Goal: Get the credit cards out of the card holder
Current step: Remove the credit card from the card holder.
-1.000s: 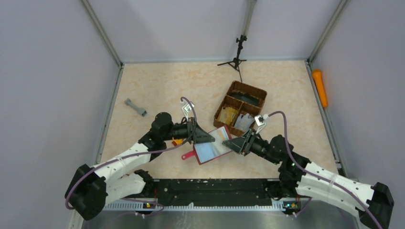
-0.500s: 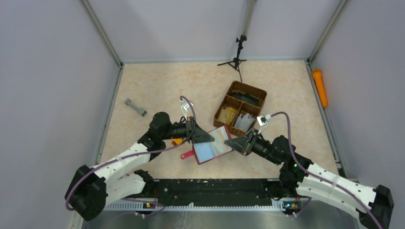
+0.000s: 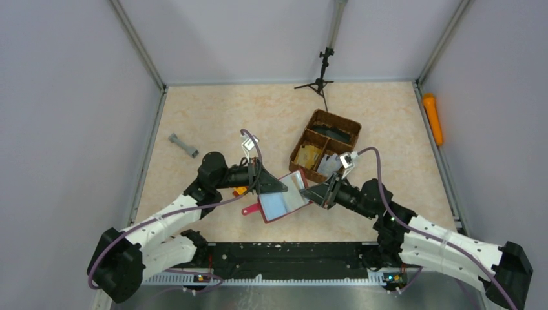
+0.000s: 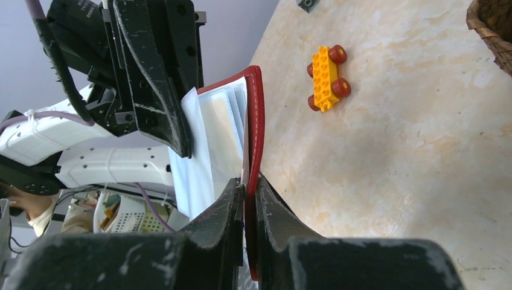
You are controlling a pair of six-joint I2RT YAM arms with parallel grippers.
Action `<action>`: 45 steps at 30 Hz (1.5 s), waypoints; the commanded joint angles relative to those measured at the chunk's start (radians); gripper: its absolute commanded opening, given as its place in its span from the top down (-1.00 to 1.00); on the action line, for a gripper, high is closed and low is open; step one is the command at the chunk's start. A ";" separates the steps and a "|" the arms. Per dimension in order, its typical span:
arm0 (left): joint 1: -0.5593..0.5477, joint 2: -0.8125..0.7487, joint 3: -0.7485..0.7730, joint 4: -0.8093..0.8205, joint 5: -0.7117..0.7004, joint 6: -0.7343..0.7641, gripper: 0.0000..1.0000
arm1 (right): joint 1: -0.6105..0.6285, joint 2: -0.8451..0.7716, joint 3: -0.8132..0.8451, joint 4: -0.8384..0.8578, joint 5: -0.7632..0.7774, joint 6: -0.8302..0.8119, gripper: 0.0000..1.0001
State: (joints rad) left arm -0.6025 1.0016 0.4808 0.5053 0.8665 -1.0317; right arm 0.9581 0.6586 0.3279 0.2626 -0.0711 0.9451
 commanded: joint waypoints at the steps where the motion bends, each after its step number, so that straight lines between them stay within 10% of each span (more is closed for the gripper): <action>1: -0.030 0.004 0.018 0.135 0.006 -0.020 0.75 | 0.019 0.046 0.050 0.106 -0.146 0.003 0.79; 11: -0.031 0.003 0.021 0.130 0.002 -0.023 0.77 | 0.019 0.059 0.031 0.196 -0.220 0.036 0.15; 16: -0.031 -0.011 0.023 0.119 -0.002 -0.021 0.72 | 0.019 0.060 0.025 0.225 -0.228 0.041 0.58; 25: -0.031 -0.051 0.059 -0.125 -0.109 0.108 -0.75 | 0.019 -0.001 0.071 -0.017 -0.041 -0.031 1.00; 30: -0.036 -0.063 0.072 -0.215 -0.165 0.159 -0.95 | 0.020 -0.037 0.067 -0.121 0.118 -0.045 1.00; 36: -0.080 0.043 0.042 0.006 -0.121 0.040 -0.92 | 0.019 -0.022 0.043 -0.044 0.087 -0.033 1.00; 42: -0.110 0.109 0.061 0.076 -0.115 0.015 -0.16 | 0.019 -0.001 0.050 -0.079 0.103 -0.036 1.00; 45: -0.117 0.100 0.080 -0.005 -0.148 0.055 -0.12 | 0.019 0.006 0.033 -0.034 0.080 -0.031 0.89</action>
State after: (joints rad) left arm -0.7029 1.1172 0.5159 0.4706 0.7311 -0.9966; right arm 0.9668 0.6563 0.3477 0.1478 0.0063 0.9188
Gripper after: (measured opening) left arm 0.567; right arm 0.065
